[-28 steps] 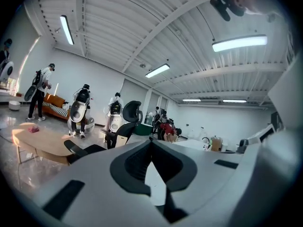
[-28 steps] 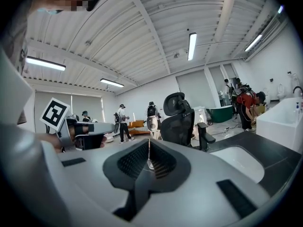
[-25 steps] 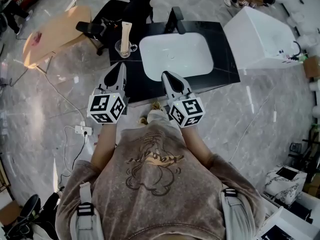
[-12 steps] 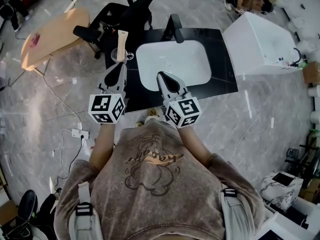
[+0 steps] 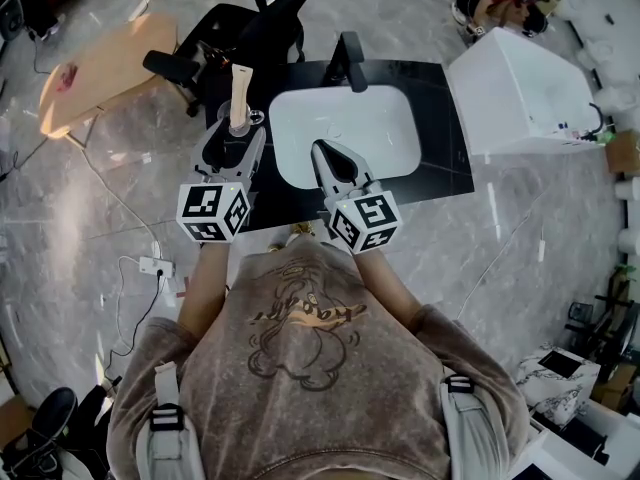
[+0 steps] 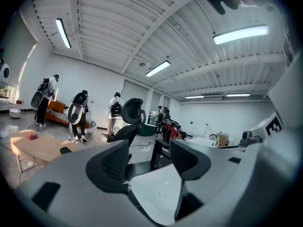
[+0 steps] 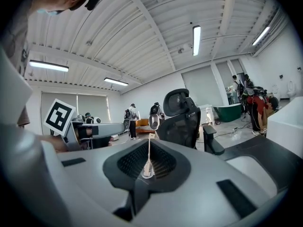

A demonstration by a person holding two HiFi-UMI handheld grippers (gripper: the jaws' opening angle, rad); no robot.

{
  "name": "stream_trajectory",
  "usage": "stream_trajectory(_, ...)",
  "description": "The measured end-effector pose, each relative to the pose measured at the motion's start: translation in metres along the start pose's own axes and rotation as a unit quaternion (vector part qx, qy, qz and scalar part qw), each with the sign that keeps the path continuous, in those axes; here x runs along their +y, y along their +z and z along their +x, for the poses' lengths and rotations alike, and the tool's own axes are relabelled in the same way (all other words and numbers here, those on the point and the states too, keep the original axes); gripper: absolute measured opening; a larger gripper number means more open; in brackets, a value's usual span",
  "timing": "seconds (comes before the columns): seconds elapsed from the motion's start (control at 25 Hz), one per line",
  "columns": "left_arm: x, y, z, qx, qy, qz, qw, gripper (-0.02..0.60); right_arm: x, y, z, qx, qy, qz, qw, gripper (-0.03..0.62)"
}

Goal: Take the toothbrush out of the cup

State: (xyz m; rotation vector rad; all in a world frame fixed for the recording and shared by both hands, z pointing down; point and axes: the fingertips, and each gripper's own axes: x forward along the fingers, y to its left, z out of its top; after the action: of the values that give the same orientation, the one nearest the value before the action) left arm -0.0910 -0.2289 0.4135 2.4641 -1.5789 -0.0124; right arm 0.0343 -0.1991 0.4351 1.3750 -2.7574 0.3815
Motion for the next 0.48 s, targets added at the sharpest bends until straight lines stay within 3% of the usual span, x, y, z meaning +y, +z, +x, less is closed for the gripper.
stream_trajectory(0.12, 0.007, 0.000, 0.005, 0.005, 0.022, 0.012, 0.9997, 0.299, -0.003, 0.000, 0.004, 0.002, 0.002, 0.002, 1.000, 0.021)
stream_trajectory(0.48, 0.030, -0.013, 0.025, 0.025, 0.036, 0.025, 0.9988, 0.299, -0.004, -0.001, 0.016, 0.004, 0.015, 0.007, 1.000, 0.021)
